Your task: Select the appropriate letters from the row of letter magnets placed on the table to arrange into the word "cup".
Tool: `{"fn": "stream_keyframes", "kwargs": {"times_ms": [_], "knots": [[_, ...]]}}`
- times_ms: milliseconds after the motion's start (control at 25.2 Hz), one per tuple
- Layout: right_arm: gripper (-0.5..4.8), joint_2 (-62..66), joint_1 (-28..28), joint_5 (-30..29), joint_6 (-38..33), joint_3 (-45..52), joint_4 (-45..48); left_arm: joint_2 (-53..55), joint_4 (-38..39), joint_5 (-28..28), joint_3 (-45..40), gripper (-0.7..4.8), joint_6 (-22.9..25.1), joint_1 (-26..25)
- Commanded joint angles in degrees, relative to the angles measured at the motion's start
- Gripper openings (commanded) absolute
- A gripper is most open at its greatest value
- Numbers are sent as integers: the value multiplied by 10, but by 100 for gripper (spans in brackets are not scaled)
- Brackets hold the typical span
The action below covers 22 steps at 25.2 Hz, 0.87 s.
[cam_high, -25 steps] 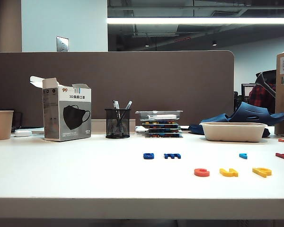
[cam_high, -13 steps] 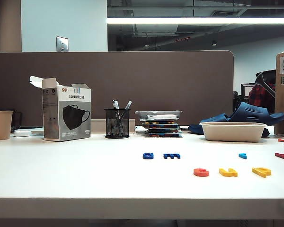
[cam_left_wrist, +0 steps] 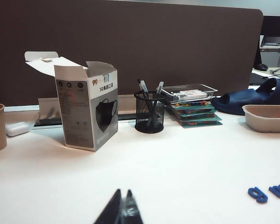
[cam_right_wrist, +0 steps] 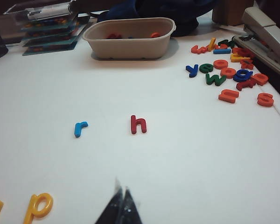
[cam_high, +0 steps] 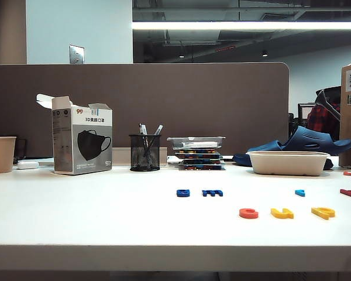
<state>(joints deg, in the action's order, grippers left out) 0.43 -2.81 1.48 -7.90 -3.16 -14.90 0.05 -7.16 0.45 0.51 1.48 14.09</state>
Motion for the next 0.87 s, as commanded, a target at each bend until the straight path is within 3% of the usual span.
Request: {"fn": "stream_keyframes", "kwargs": {"times_ms": [40,874], "knots": [[22,-6,0,1,1,3,10,0,-3,-3,-1,-5,6,0],[24,-6,1,1,2,16,25,0,38,-13,-1,-5,-17,0]]}}
